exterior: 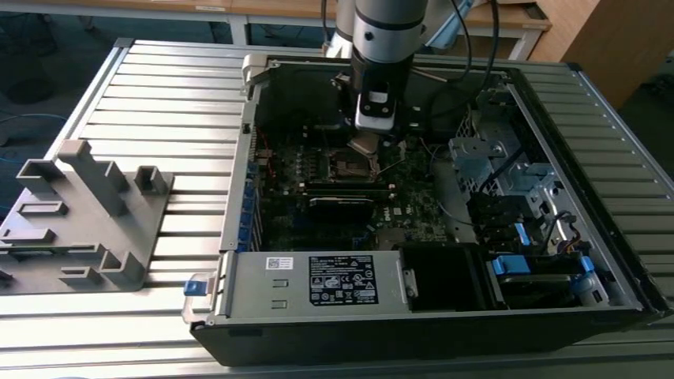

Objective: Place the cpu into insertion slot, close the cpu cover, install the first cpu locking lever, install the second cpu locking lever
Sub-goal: 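Place the cpu into insertion slot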

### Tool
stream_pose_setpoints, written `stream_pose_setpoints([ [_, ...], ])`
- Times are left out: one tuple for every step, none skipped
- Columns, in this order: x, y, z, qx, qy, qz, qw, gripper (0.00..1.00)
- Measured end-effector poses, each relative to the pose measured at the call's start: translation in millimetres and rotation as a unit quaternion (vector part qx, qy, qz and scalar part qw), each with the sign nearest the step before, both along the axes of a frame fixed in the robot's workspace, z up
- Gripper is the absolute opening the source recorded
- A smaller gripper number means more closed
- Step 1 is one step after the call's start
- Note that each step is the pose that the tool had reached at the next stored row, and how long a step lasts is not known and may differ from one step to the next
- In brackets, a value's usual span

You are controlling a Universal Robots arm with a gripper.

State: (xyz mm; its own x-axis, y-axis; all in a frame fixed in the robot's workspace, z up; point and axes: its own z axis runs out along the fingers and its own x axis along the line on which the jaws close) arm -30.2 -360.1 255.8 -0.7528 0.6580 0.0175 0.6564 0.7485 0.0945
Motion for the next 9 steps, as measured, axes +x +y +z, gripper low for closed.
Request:
stream_pose_setpoints([
  [0.0,0.0,-0.4,0.0000,0.0000,-0.009,0.99996,0.54],
  [0.0,0.0,-0.8,0.0000,0.0000,-0.018,0.99984,0.54],
  [0.0,0.0,-1.2,0.0000,0.0000,-0.027,0.99965,0.54],
  [0.0,0.0,-1.6,0.0000,0.0000,-0.036,0.99935,0.54],
  [0.0,0.0,-2.0,0.0000,0.0000,-0.045,0.99900,0.54],
  [0.0,0.0,-2.4,-0.0001,0.0000,-0.054,0.99852,0.54],
  [0.0,0.0,-2.8,0.0000,0.0000,-0.063,0.99799,0.54],
  [0.0,0.0,-3.2,0.0000,0.0000,-0.072,0.99738,0.54],
  [0.0,0.0,-3.6,0.0000,0.0000,-0.081,0.99668,0.54],
])
